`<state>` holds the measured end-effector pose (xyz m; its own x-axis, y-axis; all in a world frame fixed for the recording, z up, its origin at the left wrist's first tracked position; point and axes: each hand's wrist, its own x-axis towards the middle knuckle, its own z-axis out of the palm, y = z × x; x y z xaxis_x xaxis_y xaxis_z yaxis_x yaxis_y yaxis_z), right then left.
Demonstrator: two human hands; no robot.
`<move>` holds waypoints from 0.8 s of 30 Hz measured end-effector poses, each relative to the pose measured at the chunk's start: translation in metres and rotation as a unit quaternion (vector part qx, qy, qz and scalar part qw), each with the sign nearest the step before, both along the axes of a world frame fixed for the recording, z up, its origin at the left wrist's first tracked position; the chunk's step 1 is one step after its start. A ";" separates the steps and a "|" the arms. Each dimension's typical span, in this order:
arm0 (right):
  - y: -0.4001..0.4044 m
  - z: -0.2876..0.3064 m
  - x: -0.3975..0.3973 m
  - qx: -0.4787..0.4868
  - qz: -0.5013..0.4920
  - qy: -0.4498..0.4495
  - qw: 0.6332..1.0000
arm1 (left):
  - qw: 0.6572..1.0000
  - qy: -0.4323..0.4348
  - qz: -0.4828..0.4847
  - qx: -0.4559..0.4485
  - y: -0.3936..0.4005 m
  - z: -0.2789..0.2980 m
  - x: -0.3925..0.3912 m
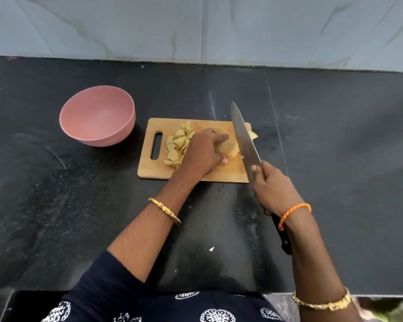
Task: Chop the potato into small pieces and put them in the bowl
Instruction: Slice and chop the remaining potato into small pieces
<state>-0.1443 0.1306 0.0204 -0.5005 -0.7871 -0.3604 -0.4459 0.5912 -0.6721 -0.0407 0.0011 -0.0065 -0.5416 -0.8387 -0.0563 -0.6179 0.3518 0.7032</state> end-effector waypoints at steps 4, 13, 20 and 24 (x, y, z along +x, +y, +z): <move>-0.006 -0.004 -0.001 0.002 0.008 0.003 1.000 | 1.000 0.001 0.004 0.000 0.000 0.000 0.000; -0.006 -0.002 -0.002 0.002 0.016 0.001 1.000 | 1.000 0.005 0.005 0.008 -0.001 -0.001 0.000; -0.009 -0.001 -0.002 0.011 0.034 0.014 0.999 | 1.000 0.002 0.006 0.005 -0.001 -0.001 0.000; -0.012 0.002 0.001 0.033 0.043 0.044 0.998 | 1.000 -0.001 0.006 0.002 -0.001 0.000 0.000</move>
